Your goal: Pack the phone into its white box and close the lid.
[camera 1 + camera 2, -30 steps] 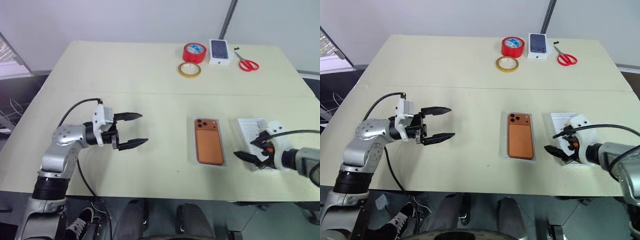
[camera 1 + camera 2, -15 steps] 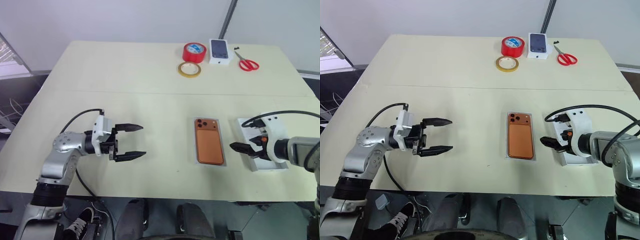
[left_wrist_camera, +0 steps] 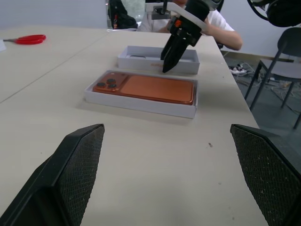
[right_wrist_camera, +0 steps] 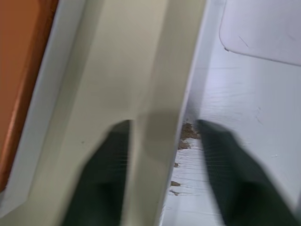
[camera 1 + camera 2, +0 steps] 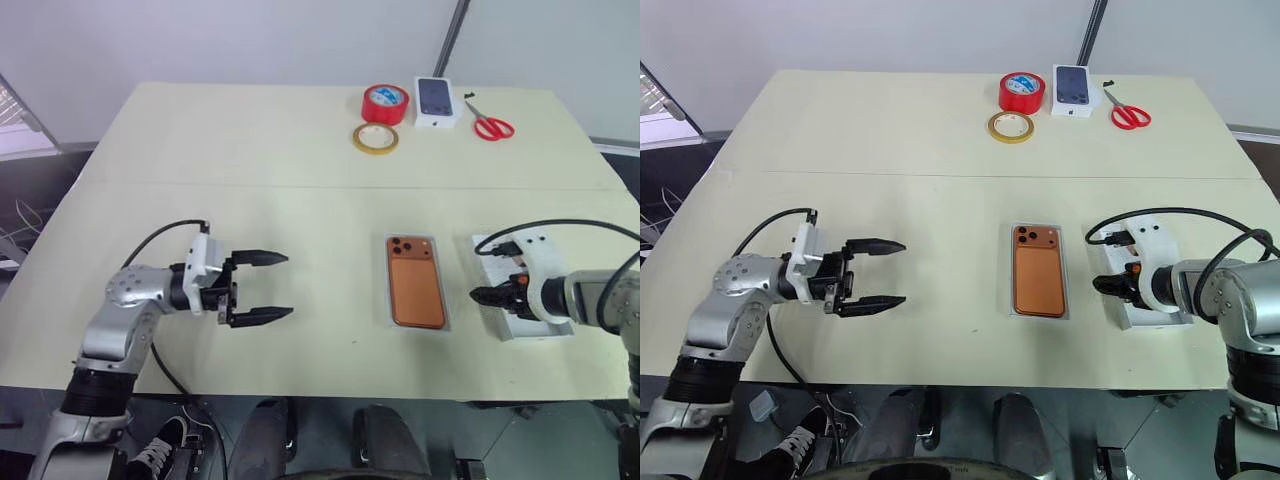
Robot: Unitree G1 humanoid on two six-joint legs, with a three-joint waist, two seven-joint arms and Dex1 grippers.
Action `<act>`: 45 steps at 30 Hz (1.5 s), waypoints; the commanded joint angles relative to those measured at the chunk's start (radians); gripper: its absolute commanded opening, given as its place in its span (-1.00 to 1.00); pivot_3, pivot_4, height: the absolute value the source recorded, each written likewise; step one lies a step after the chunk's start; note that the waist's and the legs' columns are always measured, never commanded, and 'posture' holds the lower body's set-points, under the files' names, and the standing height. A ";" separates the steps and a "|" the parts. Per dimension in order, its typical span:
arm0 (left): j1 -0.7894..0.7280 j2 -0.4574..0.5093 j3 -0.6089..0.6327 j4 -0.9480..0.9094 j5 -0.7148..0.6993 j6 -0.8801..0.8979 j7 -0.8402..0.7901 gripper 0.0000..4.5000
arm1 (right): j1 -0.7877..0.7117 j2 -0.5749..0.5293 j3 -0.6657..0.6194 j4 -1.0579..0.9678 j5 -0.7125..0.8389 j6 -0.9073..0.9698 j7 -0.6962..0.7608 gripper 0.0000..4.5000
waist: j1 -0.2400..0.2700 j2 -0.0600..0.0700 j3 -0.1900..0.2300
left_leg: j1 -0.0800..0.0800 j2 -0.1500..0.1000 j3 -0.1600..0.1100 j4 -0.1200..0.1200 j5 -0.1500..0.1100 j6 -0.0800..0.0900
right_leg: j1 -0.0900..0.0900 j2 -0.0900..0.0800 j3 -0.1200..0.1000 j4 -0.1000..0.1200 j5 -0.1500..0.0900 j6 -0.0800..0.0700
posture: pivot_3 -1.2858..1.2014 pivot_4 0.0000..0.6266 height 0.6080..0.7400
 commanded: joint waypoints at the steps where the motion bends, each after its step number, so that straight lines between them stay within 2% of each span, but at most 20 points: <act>1: 0.010 -0.004 -0.007 -0.043 -0.015 0.000 0.013 1.00 | 0.015 0.003 -0.005 -0.014 0.003 0.006 -0.027 -0.98 | 0.000 0.000 0.000 | 0.000 0.000 0.000 0.000 0.000 0.000 | 0.000 0.000 0.000 0.000 0.000 0.000 | 0.03 -0.52 0.82; 9: 0.019 -0.009 -0.013 -0.062 -0.022 0.008 0.043 1.00 | 0.026 0.049 -0.033 -0.016 0.017 0.006 -0.099 -0.98 | -0.003 -0.003 -0.002 | 0.000 0.000 0.000 0.000 0.000 0.000 | 0.000 0.000 0.000 0.000 -0.001 -0.001 | 0.03 -0.52 0.82; 22: -0.008 -0.020 -0.018 -0.048 -0.026 0.021 0.061 1.00 | 0.006 0.141 -0.170 0.011 0.168 0.006 -0.194 -0.98 | -0.015 -0.002 -0.002 | 0.000 0.000 0.000 0.000 0.000 0.000 | 0.000 0.001 0.000 0.000 0.001 0.001 | 0.03 -0.52 0.82; 28: -0.017 -0.027 -0.024 -0.031 -0.022 0.014 0.065 1.00 | -0.156 0.212 -0.221 0.051 0.136 0.006 -0.254 -0.98 | -0.017 0.001 0.000 | 0.000 0.000 0.000 0.000 0.000 0.000 | 0.000 0.001 0.000 0.000 0.001 0.001 | 0.03 -0.52 0.82; 32: -0.028 -0.041 -0.020 -0.022 -0.017 0.040 0.110 1.00 | -0.293 0.342 -0.296 0.041 0.155 -0.057 -0.244 -0.98 | -0.016 0.002 0.001 | 0.000 0.000 0.000 0.000 0.000 0.000 | -0.001 0.001 0.000 0.000 0.001 0.002 | 0.03 -0.52 0.82; 33: -0.035 -0.040 -0.018 -0.019 -0.026 0.076 0.130 1.00 | -0.335 0.411 -0.358 0.041 0.168 -0.037 -0.257 -0.98 | -0.016 0.002 0.001 | 0.000 0.000 0.000 0.000 0.000 0.000 | -0.001 0.001 0.000 0.000 0.001 0.002 | 0.03 -0.52 0.82; 35: -0.049 -0.053 -0.012 -0.013 -0.035 0.114 0.167 1.00 | -0.389 0.538 -0.469 0.034 0.225 -0.001 -0.272 -0.98 | -0.016 0.002 0.001 | -0.001 0.001 0.000 -0.001 0.000 0.000 | -0.001 0.002 0.000 0.001 0.001 0.002 | 0.03 -0.52 0.82; 37: -0.058 -0.073 -0.009 -0.009 -0.034 0.131 0.202 1.00 | -0.404 0.631 -0.519 0.000 0.287 0.006 -0.296 -0.98 | -0.011 0.002 0.001 | -0.001 0.001 0.000 -0.001 0.000 0.000 | -0.001 0.002 -0.001 0.002 0.001 0.003 | 0.03 -0.52 0.82; 40: -0.060 -0.097 -0.003 -0.025 -0.040 0.151 0.242 1.00 | -0.395 0.800 -0.588 -0.040 0.494 0.006 -0.386 -0.98 | -0.015 0.002 0.001 | -0.002 0.000 0.000 0.000 0.000 0.000 | -0.002 0.001 -0.001 0.002 0.001 0.003 | 0.03 -0.52 0.82; 43: -0.057 -0.108 -0.005 -0.033 -0.027 0.142 0.267 1.00 | -0.380 0.866 -0.626 -0.025 0.650 0.006 -0.510 -0.98 | -0.018 0.002 0.001 | -0.003 0.000 0.000 0.000 0.000 0.000 | -0.004 0.002 0.000 0.004 0.001 0.003 | 0.03 -0.52 0.82; 45: -0.063 -0.117 -0.012 -0.029 -0.006 0.116 0.284 1.00 | -0.251 0.872 -0.526 -0.039 0.914 -0.071 -0.632 -0.98 | -0.013 0.001 0.000 | -0.004 0.000 0.000 0.000 0.000 0.000 | -0.005 0.002 0.000 0.004 0.001 0.003 | 0.03 -0.52 0.82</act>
